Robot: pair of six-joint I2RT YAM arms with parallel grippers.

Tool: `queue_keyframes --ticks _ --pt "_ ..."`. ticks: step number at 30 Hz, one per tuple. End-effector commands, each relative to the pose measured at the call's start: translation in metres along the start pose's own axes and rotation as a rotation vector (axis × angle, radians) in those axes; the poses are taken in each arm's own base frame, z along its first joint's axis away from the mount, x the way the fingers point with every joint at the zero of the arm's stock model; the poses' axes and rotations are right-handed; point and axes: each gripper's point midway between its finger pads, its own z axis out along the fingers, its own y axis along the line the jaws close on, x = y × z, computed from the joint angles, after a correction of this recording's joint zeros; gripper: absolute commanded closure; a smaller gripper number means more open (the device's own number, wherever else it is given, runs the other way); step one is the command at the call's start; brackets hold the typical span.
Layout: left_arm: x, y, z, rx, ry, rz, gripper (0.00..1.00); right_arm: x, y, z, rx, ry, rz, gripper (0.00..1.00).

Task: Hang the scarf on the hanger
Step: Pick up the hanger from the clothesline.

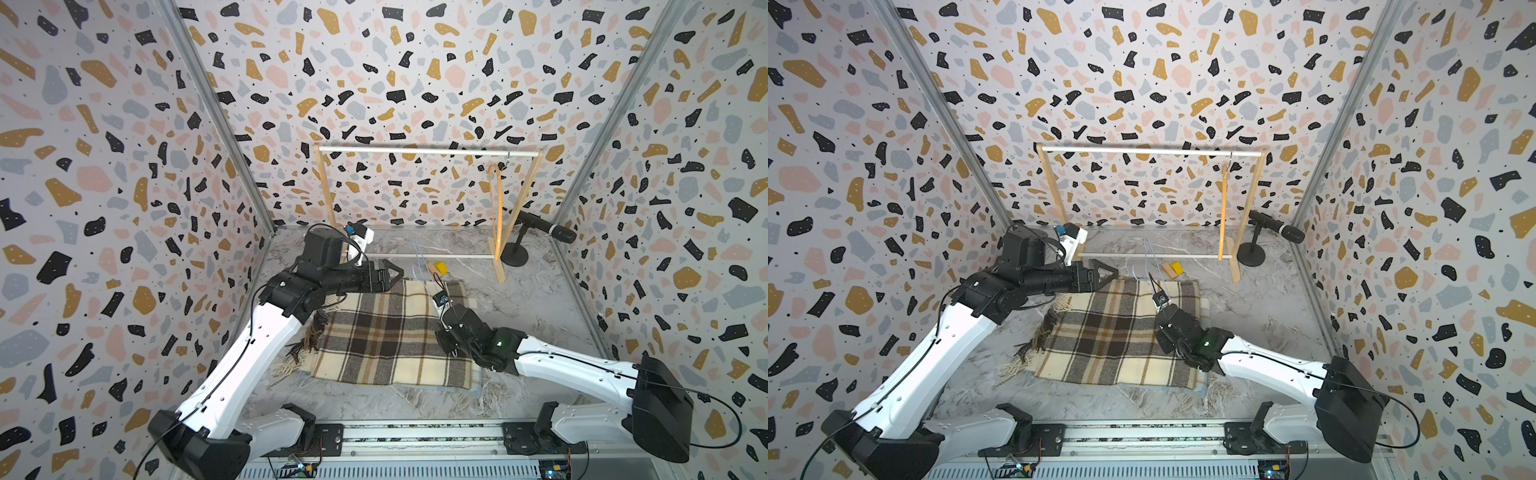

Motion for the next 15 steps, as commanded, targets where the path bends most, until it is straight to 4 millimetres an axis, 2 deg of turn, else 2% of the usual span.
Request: queue_keyframes --ticks 1,5,6,8,15 --pt "-0.015 -0.011 0.008 0.017 -0.043 0.026 0.13 -0.029 -0.003 -0.011 0.07 -0.108 0.014 1.0" --pt "-0.01 0.0 0.025 -0.005 -0.014 0.001 0.21 -0.033 0.011 -0.009 0.056 -0.109 -0.027 1.0" --pt "-0.009 0.0 0.029 -0.004 -0.007 -0.003 0.25 -0.034 0.011 -0.008 0.058 -0.109 -0.03 1.0" --pt "-0.007 0.001 0.034 0.004 0.008 -0.011 0.33 -0.034 0.025 -0.01 0.031 -0.112 -0.053 1.0" --pt "0.003 0.01 0.039 -0.014 0.031 -0.025 0.59 -0.04 0.033 -0.011 0.014 -0.115 -0.042 1.0"
